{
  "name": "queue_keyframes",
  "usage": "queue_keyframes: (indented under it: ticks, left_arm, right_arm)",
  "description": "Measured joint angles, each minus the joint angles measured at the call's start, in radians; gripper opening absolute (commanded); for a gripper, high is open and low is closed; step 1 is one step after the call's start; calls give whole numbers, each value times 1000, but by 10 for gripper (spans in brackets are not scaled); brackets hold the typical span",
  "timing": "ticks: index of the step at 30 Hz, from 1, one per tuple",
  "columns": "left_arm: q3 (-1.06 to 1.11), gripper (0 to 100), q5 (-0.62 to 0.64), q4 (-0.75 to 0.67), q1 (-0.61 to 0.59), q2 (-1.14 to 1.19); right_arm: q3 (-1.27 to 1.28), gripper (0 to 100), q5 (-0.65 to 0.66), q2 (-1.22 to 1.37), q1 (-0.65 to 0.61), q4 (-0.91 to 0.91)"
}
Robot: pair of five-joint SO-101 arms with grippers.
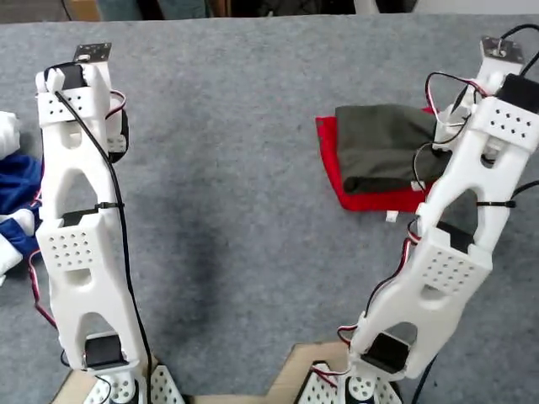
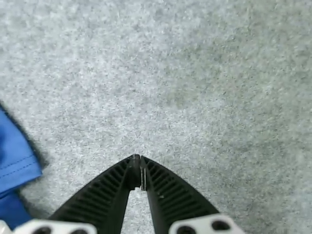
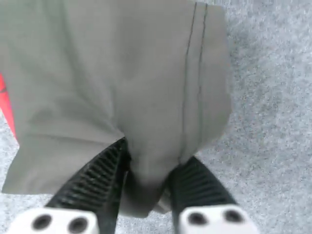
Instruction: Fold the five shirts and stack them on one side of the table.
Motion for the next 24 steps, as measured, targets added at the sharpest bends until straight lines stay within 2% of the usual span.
queue_keyframes:
  ticks: [3, 5, 10, 15, 16, 19, 24]
  left_arm:
    - [-3, 30, 0, 0, -17, 0]
    - [-18, 56, 0, 0, -46, 0]
    - [-44, 156, 0, 0, -163, -31]
    - [-37, 173, 0, 0, -330, -187]
    - [-25, 180, 0, 0, -370, -226]
    - [35, 195, 0, 0, -505, -313]
    - [149, 194, -72, -14, -698, -334]
  right_arm:
    - [0, 353, 0, 0, 0, 0]
    - [0, 358, 0, 0, 0, 0]
    - [0, 273, 0, -5, -2, 0]
    - [0, 31, 0, -89, -40, 0]
    - [0, 11, 0, -107, -55, 0]
    - [0, 60, 0, -143, -107, 0]
    - [0, 64, -57, -167, -173, 0]
